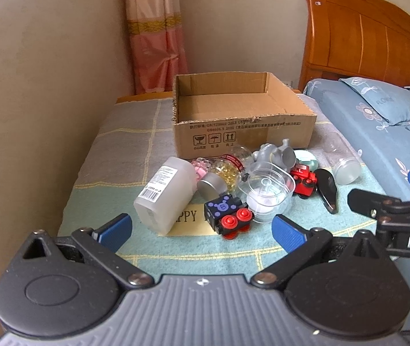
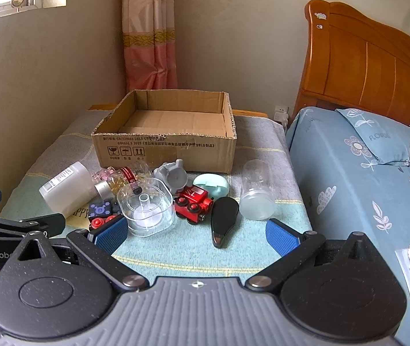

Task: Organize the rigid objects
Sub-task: 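Move the left tool toward the white plastic bottle, then grasp the white plastic bottle with the left tool while the right tool approaches the clear container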

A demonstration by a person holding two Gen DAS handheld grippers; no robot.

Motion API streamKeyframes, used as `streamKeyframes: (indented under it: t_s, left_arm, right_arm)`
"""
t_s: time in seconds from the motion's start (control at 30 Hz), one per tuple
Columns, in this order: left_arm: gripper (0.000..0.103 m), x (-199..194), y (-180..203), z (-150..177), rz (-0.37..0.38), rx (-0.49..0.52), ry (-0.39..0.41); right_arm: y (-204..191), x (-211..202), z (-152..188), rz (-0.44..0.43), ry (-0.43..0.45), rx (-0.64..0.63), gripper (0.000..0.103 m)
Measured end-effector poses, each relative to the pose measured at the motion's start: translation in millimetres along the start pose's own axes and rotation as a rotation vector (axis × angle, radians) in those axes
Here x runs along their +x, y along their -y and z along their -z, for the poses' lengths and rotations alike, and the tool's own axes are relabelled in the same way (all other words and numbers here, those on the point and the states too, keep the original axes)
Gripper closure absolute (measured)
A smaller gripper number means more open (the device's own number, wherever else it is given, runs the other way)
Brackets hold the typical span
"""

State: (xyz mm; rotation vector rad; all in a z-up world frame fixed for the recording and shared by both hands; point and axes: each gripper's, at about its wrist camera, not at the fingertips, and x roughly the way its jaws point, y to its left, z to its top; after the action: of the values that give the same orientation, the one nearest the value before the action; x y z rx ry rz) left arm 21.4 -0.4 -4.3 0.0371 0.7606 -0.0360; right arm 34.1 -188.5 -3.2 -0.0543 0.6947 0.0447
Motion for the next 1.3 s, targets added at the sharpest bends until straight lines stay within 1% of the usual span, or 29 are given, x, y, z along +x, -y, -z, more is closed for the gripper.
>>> streamKeyframes:
  t_s: [0.1, 0.2, 0.27, 0.33, 0.43, 0.53, 0.67, 0.93, 1.13, 1.17, 1.3]
  left_arm:
    - [0.001, 5.2, -1.3, -0.1, 0.012, 0.017, 0.016]
    - [0.001, 12.3, -6.1, 0.5, 0.042, 0.024, 0.041]
    - [0.001, 19.7, -9.8, 0.3, 0.041, 0.022, 0.036]
    - [0.001, 29.1, -12.3, 0.6, 0.028, 0.036, 0.016]
    - [0.001, 43.5, -13.3, 3.0, -0.022, 0.083, -0.015]
    - [0.001, 56.4, -17.2, 8.0, -0.056, 0.120, -0.028]
    - [0.001, 72.9, -30.7, 14.0, -0.056, 0.096, -0.060]
    - [0.001, 98.4, -54.5, 26.3, -0.111, 0.053, -0.123]
    - [0.001, 105.4, -69.2, 30.5, -0.146, 0.029, -0.136]
    - [0.001, 107.5, -71.8, 30.2, -0.150, 0.026, -0.136]
    - [0.001, 113.1, -82.2, 27.8, -0.162, 0.009, -0.139]
  right_arm:
    - [4.8, 3.6, -1.5, -0.019, 0.015, 0.000, 0.000]
    - [9.1, 8.1, -3.4, -0.029, 0.028, -0.002, 0.000]
    - [12.7, 12.0, -3.9, -0.034, 0.033, -0.003, 0.000]
    - [16.2, 16.4, -3.3, -0.034, 0.036, -0.005, 0.000]
    - [23.3, 27.2, 1.0, -0.035, 0.030, -0.011, 0.000]
    - [30.3, 43.6, 7.6, -0.033, 0.005, -0.014, 0.000]
    - [35.8, 67.1, 18.7, -0.027, -0.042, -0.023, 0.000]
    - [31.9, 101.8, 38.8, -0.056, -0.118, -0.065, 0.000]
    - [30.6, 118.3, 50.6, -0.062, -0.179, -0.076, 0.000]
    - [32.8, 117.5, 52.5, -0.075, -0.171, -0.061, 0.000]
    - [33.3, 114.9, 55.9, -0.084, -0.153, -0.076, 0.000]
